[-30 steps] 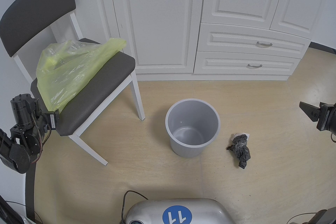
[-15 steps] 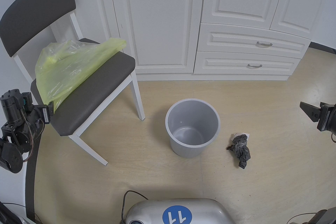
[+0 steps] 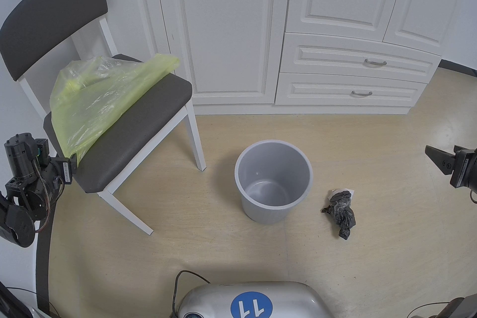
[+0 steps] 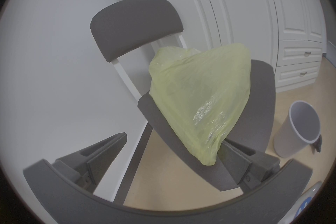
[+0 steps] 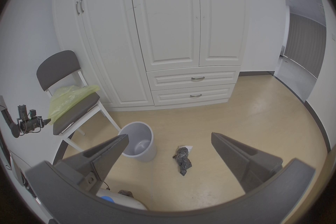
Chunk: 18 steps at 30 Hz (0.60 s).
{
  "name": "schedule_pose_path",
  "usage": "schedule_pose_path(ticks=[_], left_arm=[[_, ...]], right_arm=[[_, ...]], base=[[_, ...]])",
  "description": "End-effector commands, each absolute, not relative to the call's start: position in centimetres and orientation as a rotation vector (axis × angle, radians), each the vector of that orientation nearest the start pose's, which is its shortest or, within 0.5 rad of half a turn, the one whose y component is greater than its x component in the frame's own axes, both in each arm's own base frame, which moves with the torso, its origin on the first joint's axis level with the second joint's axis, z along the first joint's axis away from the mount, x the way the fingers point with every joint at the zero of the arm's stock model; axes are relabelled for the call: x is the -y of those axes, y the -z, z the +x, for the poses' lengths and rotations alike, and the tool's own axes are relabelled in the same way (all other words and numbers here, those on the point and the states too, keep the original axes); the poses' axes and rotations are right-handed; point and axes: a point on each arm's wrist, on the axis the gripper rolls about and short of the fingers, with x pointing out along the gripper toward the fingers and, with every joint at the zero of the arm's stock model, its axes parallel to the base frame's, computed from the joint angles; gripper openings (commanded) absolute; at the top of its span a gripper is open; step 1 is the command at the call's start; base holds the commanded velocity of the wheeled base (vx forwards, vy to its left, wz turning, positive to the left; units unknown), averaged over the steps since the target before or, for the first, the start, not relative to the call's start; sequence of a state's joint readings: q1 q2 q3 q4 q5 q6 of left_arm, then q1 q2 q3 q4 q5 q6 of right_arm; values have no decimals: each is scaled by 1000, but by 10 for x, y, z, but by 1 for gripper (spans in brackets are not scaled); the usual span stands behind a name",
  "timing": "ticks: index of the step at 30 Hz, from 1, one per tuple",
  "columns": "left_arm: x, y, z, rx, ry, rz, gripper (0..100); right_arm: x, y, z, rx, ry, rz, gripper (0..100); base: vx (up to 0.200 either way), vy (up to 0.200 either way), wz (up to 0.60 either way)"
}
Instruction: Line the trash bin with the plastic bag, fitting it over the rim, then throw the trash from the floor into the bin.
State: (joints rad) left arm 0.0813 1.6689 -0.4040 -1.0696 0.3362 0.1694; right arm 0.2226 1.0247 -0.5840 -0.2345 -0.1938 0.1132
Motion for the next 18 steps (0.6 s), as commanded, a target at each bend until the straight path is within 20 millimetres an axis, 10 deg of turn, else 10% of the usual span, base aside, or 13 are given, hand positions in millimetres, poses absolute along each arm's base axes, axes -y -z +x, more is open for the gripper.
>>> schedule_pose_path(ticks=[1,18], left_arm=[[-34,-129,253,-257,-421,201,100],[-43,-121,275,-91,-455,219,100]], right_arm=[[-26,-230,131,-198,-21,71,100],[-27,-230,131,-200,-33,73,100]], base=[[0,0,0],[0,0,0]])
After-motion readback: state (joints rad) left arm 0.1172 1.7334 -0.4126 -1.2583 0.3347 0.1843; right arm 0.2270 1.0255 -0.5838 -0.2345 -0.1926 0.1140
